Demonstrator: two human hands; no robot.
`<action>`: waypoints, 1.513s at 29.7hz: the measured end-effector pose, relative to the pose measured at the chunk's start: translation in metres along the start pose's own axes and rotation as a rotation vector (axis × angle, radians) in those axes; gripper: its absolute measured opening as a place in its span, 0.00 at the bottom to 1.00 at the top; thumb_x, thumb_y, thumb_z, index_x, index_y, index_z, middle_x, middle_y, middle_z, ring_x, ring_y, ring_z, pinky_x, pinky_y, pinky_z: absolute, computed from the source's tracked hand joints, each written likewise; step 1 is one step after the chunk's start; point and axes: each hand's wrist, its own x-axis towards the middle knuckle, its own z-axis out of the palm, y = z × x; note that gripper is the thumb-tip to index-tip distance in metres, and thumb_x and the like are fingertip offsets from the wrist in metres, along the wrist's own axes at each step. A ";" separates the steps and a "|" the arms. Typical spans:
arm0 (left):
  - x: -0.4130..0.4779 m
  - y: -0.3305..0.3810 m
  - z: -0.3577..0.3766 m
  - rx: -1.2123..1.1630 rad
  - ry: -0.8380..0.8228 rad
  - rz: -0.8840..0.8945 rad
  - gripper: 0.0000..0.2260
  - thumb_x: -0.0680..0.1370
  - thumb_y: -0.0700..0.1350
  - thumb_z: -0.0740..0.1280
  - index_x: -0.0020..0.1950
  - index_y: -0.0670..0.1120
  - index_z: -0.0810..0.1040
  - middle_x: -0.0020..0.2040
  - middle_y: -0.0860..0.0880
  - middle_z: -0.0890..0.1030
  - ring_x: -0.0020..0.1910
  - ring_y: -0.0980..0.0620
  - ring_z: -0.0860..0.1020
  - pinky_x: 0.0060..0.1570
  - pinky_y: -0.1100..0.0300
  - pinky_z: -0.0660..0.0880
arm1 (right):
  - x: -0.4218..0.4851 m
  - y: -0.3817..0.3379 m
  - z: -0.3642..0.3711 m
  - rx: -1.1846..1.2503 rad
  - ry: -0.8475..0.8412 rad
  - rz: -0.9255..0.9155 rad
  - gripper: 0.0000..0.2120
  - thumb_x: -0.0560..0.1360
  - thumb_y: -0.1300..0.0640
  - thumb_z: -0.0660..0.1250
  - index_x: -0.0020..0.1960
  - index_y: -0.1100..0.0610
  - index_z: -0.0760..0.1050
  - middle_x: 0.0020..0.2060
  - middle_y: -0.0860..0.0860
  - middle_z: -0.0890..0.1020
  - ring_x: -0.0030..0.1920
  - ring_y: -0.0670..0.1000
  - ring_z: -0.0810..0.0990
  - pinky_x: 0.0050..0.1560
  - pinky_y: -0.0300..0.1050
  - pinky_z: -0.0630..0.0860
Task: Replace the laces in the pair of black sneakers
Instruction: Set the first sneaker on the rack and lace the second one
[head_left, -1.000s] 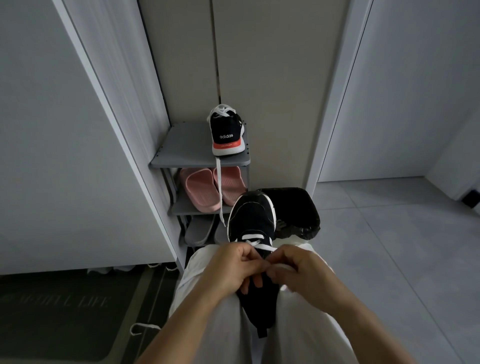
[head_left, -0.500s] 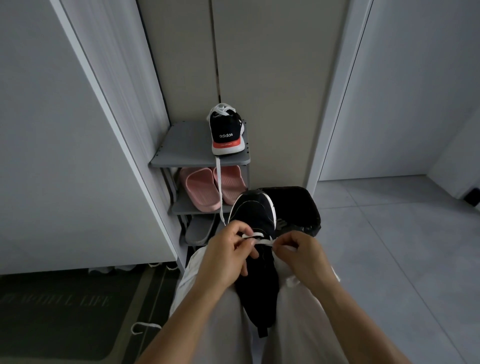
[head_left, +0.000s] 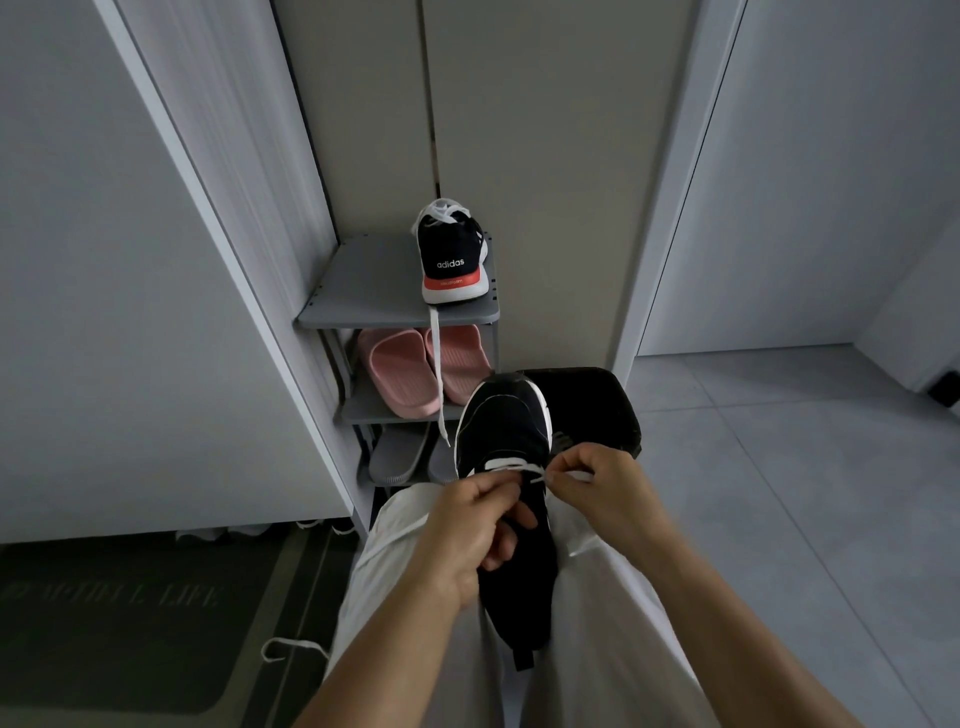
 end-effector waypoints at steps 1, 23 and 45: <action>0.000 0.001 0.000 -0.045 0.000 -0.026 0.07 0.79 0.38 0.61 0.48 0.47 0.77 0.25 0.50 0.78 0.17 0.57 0.66 0.17 0.69 0.56 | -0.001 0.001 0.001 0.000 0.005 0.001 0.06 0.73 0.59 0.68 0.37 0.51 0.76 0.36 0.44 0.80 0.38 0.41 0.77 0.36 0.29 0.70; 0.013 -0.023 -0.009 0.834 0.234 0.645 0.01 0.75 0.44 0.67 0.44 0.49 0.78 0.31 0.54 0.78 0.30 0.57 0.76 0.32 0.59 0.73 | -0.005 0.007 0.004 0.057 -0.094 -0.042 0.08 0.73 0.61 0.68 0.41 0.47 0.77 0.37 0.42 0.81 0.37 0.33 0.77 0.39 0.26 0.71; 0.001 -0.036 -0.043 1.090 0.338 0.943 0.09 0.71 0.49 0.69 0.50 0.51 0.77 0.45 0.53 0.76 0.43 0.55 0.74 0.44 0.65 0.71 | -0.013 0.061 0.006 -0.590 0.474 -0.447 0.09 0.67 0.49 0.67 0.41 0.53 0.81 0.37 0.48 0.80 0.39 0.50 0.76 0.44 0.37 0.60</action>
